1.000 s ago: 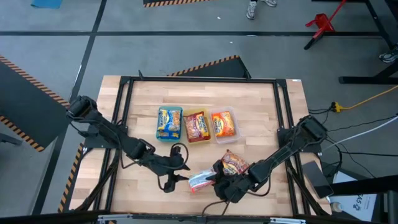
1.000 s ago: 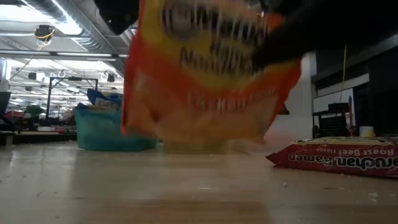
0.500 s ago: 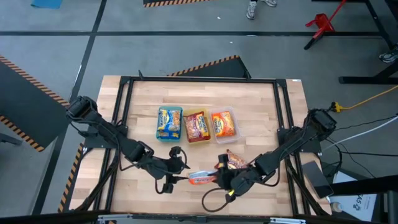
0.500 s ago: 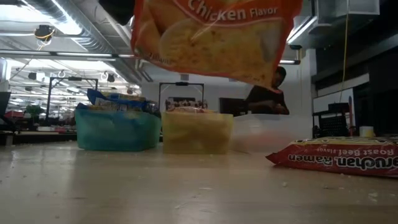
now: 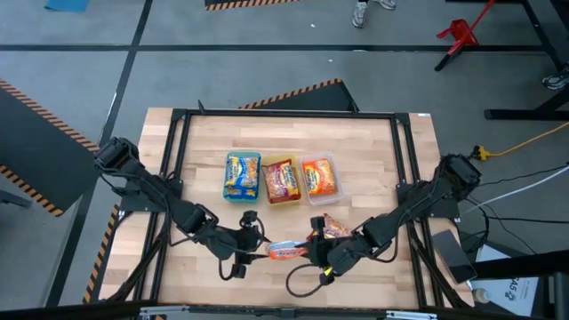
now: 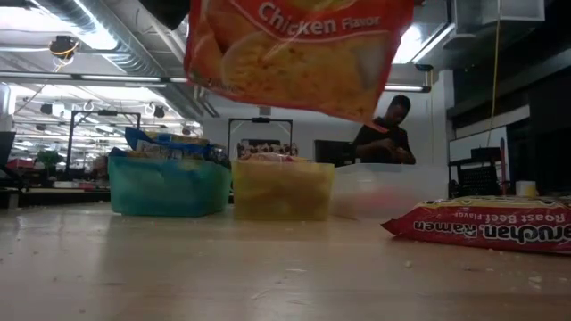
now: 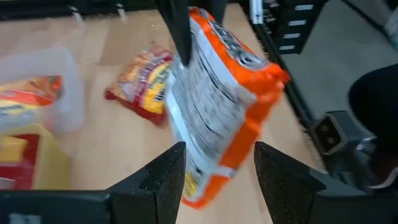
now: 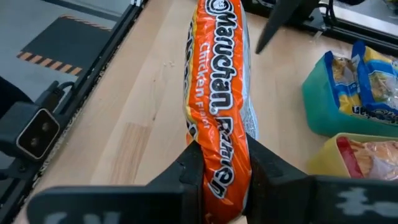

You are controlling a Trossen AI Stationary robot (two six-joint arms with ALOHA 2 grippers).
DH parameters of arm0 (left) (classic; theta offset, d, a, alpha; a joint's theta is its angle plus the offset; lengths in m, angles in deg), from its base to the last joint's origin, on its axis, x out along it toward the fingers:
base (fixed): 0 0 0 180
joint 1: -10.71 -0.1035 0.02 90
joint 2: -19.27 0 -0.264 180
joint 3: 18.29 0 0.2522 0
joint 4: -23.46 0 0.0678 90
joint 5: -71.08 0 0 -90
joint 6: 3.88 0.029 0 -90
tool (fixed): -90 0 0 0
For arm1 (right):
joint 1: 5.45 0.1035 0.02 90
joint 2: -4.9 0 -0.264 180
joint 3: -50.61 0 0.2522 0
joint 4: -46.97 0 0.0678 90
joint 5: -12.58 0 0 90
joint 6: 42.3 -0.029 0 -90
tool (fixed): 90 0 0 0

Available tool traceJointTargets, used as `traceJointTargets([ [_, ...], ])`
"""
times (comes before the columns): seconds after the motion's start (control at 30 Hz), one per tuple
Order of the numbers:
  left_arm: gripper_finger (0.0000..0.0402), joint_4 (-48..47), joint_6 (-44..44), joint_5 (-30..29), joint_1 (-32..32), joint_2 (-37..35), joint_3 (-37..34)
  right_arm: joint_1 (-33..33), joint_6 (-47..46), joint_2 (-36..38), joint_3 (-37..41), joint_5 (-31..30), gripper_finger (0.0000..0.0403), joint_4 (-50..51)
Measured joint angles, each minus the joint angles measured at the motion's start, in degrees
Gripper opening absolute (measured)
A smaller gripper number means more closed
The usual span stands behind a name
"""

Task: Sort Maruchan noodles
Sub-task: Put the orange bag into the white bin

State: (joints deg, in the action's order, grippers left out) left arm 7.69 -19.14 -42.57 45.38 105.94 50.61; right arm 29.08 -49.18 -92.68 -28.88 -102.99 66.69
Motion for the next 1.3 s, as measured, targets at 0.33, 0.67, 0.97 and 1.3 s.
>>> traceJointTargets([
  [0.33,0.0184,0.14,2.39,-2.21,-0.17,0.0,0.0,-2.8,1.35,-0.01,0.0,4.2,0.0053,-2.3],
  [0.67,0.0184,0.27,2.34,0.23,-0.2,0.0,0.04,-3.88,2.69,0.0,0.0,4.18,0.0053,-3.18],
  [0.97,0.0184,0.29,4.45,-0.98,-0.96,0.36,0.11,-4.25,3.14,0.81,0.07,4.18,0.0053,-5.83],
  [1.3,0.0184,1.72,7.29,-1.46,-2.04,0.37,0.11,-4.22,3.76,1.03,-1.42,4.5,0.0053,-6.99],
])
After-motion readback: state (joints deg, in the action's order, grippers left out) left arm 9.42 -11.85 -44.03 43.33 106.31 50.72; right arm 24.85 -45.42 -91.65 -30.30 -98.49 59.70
